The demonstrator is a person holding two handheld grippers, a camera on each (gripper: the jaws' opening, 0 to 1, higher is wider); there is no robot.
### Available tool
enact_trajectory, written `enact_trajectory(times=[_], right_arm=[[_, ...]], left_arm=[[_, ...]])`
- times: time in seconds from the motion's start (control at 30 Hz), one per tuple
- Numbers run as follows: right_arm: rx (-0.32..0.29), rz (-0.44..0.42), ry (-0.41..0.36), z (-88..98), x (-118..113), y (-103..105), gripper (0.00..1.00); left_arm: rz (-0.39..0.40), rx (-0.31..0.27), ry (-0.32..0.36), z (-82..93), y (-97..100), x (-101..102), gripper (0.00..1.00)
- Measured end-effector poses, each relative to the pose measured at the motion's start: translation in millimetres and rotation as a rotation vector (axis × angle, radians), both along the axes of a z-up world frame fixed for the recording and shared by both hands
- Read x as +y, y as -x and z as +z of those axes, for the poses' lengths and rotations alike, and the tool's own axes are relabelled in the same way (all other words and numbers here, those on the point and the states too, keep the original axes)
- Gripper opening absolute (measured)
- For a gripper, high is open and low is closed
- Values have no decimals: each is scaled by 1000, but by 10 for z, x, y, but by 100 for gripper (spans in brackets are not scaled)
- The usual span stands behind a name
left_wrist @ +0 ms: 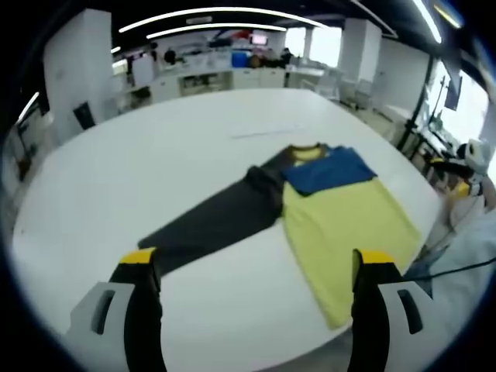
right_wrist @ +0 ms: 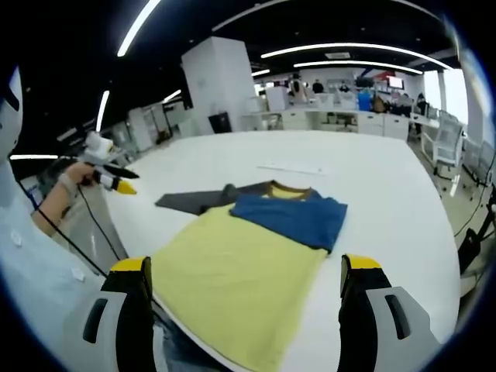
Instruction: Fold the garment on the visible template until the final outline fits inside the template.
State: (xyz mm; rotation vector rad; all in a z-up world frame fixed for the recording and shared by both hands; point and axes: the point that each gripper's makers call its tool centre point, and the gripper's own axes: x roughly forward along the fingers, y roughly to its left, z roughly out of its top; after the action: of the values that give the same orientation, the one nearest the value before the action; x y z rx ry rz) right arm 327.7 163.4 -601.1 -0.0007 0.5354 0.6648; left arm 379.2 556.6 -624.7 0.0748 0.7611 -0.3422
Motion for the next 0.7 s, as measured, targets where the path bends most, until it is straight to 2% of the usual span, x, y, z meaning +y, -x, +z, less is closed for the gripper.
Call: enact_trajectory(times=[0.5,0.7], right_arm=[[27,-10,6,-24,90,-38,100],[40,-5,18,-42,134,-33,100]], left_arm=[[43,33,48,-175,-224,343,97],[73,65,30,-314,-332,538,98]])
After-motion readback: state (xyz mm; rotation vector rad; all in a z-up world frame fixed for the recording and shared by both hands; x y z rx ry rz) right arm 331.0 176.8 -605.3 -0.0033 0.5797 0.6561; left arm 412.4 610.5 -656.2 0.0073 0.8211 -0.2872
